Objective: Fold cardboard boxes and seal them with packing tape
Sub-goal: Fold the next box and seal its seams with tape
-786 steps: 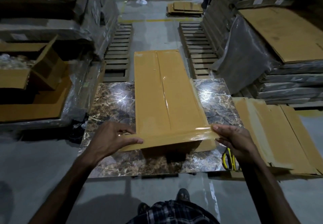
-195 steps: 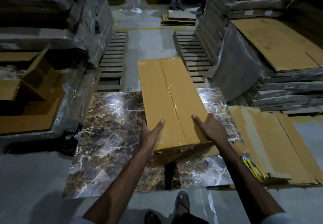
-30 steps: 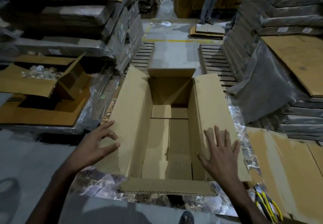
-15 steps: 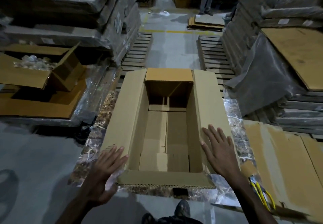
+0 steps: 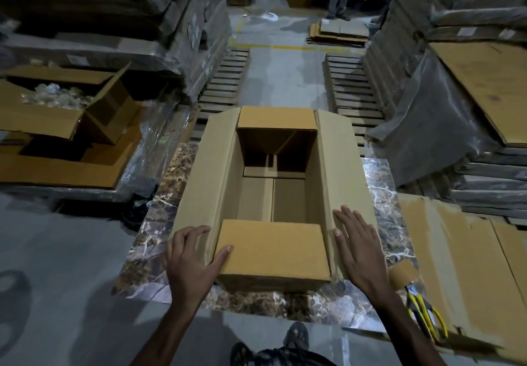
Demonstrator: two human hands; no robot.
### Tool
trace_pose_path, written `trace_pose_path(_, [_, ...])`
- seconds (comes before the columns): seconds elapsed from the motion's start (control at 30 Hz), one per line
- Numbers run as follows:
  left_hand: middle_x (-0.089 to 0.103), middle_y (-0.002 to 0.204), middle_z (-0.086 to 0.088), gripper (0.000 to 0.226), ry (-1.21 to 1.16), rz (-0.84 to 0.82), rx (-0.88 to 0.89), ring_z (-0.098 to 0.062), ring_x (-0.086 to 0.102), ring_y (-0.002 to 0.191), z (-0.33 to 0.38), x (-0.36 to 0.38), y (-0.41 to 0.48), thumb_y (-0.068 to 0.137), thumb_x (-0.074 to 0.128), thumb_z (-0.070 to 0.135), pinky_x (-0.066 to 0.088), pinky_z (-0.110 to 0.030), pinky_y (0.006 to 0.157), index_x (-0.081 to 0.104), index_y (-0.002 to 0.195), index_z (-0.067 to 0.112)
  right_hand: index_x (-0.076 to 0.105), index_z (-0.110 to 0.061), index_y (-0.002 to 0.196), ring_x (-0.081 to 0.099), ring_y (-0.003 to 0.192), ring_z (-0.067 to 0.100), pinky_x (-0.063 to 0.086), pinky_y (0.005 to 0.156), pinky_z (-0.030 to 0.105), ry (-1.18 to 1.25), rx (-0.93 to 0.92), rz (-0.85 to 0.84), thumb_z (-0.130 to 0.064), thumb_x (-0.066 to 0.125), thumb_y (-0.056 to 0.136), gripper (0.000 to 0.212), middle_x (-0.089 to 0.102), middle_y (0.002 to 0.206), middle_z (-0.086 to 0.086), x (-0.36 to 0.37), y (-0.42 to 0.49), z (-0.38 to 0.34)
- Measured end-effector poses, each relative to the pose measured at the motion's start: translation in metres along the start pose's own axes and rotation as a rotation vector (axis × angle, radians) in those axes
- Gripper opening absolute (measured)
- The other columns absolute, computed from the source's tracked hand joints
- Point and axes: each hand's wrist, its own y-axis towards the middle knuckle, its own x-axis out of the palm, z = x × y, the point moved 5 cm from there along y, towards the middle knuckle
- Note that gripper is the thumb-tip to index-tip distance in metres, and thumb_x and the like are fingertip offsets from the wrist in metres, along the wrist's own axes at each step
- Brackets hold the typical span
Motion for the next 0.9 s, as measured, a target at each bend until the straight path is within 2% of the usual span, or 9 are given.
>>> trace_pose_path(0.1, [0.047,0.149,-0.001,0.088,0.162,-0.106,-0.092,-0.033,0.043,0.136,-0.001,0.003,0.011,0.069,0.061,0.085,0.036,-0.058,0.107,0.053,0.140,0.034,0.038,-0.033,0.156,0.017,0.157,0.013,0.011,0.127,0.049,0.010,0.150,0.056,-0.067,0.029,0.102,0.064,0.025,0.167,-0.013,-0.002,-0.002,0.004])
trace_pose_path(0.23, [-0.002,0.174,-0.004,0.145,0.136,-0.388,-0.387,-0.033,0.003,0.159,-0.016,0.002,0.032,0.046,0.074,0.093,0.010,-0.065,0.123,0.006,0.162,0.040,0.021,-0.028,0.161,0.024,0.154,0.032,0.023,0.120,0.060,0.021,0.417,0.023,-0.088,0.039,0.087,0.098,0.016,0.171,0.002,-0.012,0.000,0.016])
trace_pose_path(0.3, [-0.010,0.173,-0.005,0.164,0.077,-0.453,-0.454,-0.035,0.000,0.159,-0.018,-0.007,0.042,0.029,0.071,0.098,0.014,-0.069,0.123,-0.005,0.162,0.040,0.016,-0.028,0.162,0.032,0.150,0.034,0.032,0.116,0.061,0.176,0.495,-0.024,-0.091,0.053,0.077,0.112,0.021,0.170,0.004,-0.020,0.005,0.018])
trace_pose_path(0.37, [0.003,0.173,-0.010,0.172,0.047,-0.443,-0.442,-0.039,0.013,0.157,-0.011,-0.021,0.054,0.021,0.069,0.102,0.025,-0.068,0.120,-0.007,0.162,0.040,0.021,-0.029,0.160,0.042,0.144,0.035,0.039,0.112,0.055,0.295,0.520,-0.012,-0.085,0.069,0.072,0.115,0.037,0.163,0.006,-0.033,0.009,0.019])
trace_pose_path(0.5, [0.031,0.164,-0.015,0.152,0.044,-0.317,-0.347,-0.042,0.037,0.146,0.017,-0.057,0.069,0.039,0.077,0.092,0.040,-0.064,0.112,0.007,0.162,0.038,0.044,-0.030,0.153,0.060,0.126,0.027,0.051,0.102,0.045,0.458,0.503,0.060,-0.065,0.081,0.075,0.094,0.059,0.146,0.003,-0.071,0.018,0.016])
trace_pose_path(0.57, [0.047,0.156,-0.011,0.138,-0.060,-0.270,-0.301,-0.037,0.050,0.137,0.035,-0.073,0.075,0.048,0.078,0.085,0.046,-0.060,0.108,0.016,0.161,0.036,0.053,-0.034,0.148,0.064,0.118,0.016,0.054,0.092,0.037,0.661,0.450,0.066,-0.056,0.080,0.081,0.075,0.062,0.138,-0.003,-0.087,0.022,0.002])
trace_pose_path(0.63, [0.055,0.151,-0.005,0.117,-0.246,-0.301,-0.278,-0.031,0.057,0.129,0.058,-0.078,0.077,0.062,0.077,0.075,0.049,-0.055,0.106,0.026,0.160,0.036,0.056,-0.042,0.143,0.063,0.120,0.009,0.053,0.093,0.036,0.809,0.381,0.031,-0.053,0.072,0.086,0.060,0.063,0.135,-0.009,-0.095,0.025,-0.018])
trace_pose_path(0.77, [0.041,0.159,0.015,0.077,-0.569,-0.505,-0.155,-0.010,0.046,0.138,0.105,-0.050,0.066,0.089,0.065,0.068,0.040,-0.046,0.116,0.037,0.156,0.045,0.049,-0.054,0.144,0.048,0.138,0.011,0.041,0.110,0.043,0.775,0.237,-0.088,-0.069,0.049,0.097,0.050,0.044,0.157,-0.014,-0.070,0.035,-0.063])
trace_pose_path(0.9, [0.029,0.155,0.027,0.055,-0.566,-0.533,-0.117,-0.002,0.029,0.145,0.121,0.008,0.065,0.104,0.038,0.062,0.025,-0.030,0.115,0.032,0.157,0.048,0.034,-0.044,0.157,0.029,0.145,0.007,0.025,0.119,0.043,0.487,0.106,-0.135,-0.070,0.025,0.099,0.064,0.030,0.160,-0.019,-0.016,0.052,-0.088])
